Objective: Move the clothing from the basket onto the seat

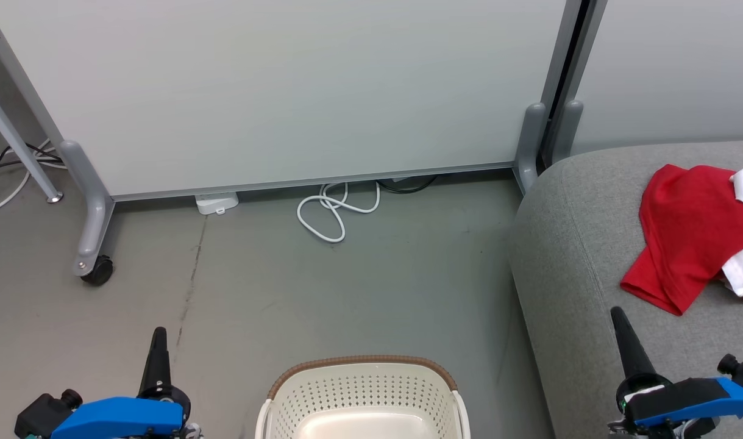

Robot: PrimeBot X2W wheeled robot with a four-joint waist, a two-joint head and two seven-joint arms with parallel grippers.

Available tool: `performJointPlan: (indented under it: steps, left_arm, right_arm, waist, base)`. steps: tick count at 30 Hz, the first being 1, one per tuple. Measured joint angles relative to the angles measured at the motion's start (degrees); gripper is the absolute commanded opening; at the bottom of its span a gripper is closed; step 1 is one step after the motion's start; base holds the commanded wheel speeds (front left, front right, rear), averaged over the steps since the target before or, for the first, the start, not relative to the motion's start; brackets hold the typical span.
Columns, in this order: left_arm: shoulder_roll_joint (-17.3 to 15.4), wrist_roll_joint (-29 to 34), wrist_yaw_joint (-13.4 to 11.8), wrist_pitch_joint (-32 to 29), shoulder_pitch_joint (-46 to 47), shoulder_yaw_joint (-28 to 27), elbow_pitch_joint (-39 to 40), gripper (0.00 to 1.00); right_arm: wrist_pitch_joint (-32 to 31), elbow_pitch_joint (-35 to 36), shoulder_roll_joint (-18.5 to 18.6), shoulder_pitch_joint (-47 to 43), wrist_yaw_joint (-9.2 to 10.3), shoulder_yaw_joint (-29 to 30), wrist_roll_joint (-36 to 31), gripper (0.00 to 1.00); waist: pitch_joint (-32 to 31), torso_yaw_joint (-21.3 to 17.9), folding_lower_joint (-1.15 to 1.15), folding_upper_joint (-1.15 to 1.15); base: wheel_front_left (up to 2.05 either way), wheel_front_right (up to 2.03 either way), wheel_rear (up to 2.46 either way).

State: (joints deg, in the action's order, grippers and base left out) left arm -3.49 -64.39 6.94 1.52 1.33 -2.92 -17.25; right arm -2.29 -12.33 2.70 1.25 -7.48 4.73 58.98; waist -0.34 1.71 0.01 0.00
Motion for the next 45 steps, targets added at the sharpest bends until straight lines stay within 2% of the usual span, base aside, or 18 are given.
performJointPlan:
  steps: [25,45]
  left_arm:
    - [0.2,-12.3,0.1,-3.5,1.9,-1.7,1.3,0.00]
    - [0.4,-20.0,0.2,-5.8,3.3,-2.5,2.3,0.00]
  right_arm:
    - [-1.7,-0.8,0.0,2.1,0.00,0.8,14.7,0.00]
    - [-3.2,-1.2,0.0,3.3,0.00,1.3,23.9,0.00]
  waist:
    - [0.2,-0.6,0.00,0.00]
    - [0.3,-1.1,-0.01,0.00]
  base:
    - [0.00,0.00,0.00]
    - [0.00,0.00,0.00]
